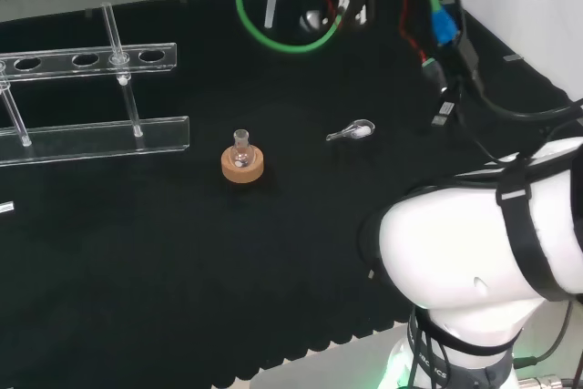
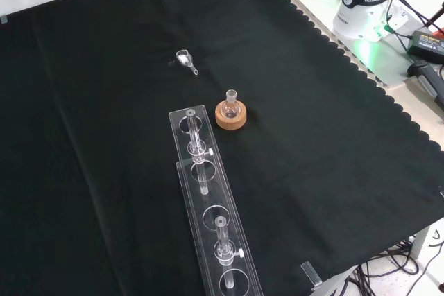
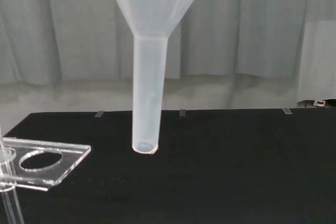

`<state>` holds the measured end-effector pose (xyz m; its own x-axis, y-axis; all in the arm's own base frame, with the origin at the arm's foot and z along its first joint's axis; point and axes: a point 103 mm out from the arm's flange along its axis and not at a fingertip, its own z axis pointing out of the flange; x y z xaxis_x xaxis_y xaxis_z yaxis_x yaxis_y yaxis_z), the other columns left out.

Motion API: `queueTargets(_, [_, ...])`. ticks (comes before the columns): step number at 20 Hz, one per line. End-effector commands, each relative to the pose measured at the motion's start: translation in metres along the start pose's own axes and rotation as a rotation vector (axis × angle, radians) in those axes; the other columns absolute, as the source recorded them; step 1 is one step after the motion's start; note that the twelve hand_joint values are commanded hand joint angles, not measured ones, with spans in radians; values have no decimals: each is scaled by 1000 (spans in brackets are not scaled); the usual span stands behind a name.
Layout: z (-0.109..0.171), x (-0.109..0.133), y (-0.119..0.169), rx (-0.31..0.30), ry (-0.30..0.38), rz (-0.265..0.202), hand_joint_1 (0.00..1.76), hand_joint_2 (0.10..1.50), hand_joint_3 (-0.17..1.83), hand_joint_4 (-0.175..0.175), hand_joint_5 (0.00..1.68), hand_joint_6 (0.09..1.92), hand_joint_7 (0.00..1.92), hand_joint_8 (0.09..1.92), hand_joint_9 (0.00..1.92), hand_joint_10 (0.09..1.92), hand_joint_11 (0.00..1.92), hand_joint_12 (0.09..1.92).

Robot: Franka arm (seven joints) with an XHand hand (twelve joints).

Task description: Place the funnel on the round-bottom flask.

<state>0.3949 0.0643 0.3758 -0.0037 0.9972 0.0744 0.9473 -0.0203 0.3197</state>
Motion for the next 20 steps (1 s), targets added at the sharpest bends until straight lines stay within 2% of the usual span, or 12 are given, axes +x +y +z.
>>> queueTargets(1, [82, 24, -8, 19, -55, 7, 1180, 721, 668, -175, 1125, 934, 1351, 1309, 1883, 1234, 1920, 1483])
queueTargets(5, [108, 35, -11, 19, -77, -13, 1180, 719, 672, -175, 1126, 935, 1354, 1311, 1882, 1234, 1920, 1486])
queueTargets(10, [135, 42, -14, 30, -72, -18, 1181, 716, 677, -175, 1127, 937, 1359, 1315, 1881, 1235, 1920, 1486])
queueTargets(14, [171, 45, -16, 46, -84, -23, 1181, 714, 682, -175, 1126, 938, 1360, 1321, 1880, 1236, 1920, 1483])
queueTargets(20, [197, 44, -19, 62, -78, -27, 1181, 710, 690, -175, 1126, 943, 1363, 1330, 1877, 1237, 1920, 1481])
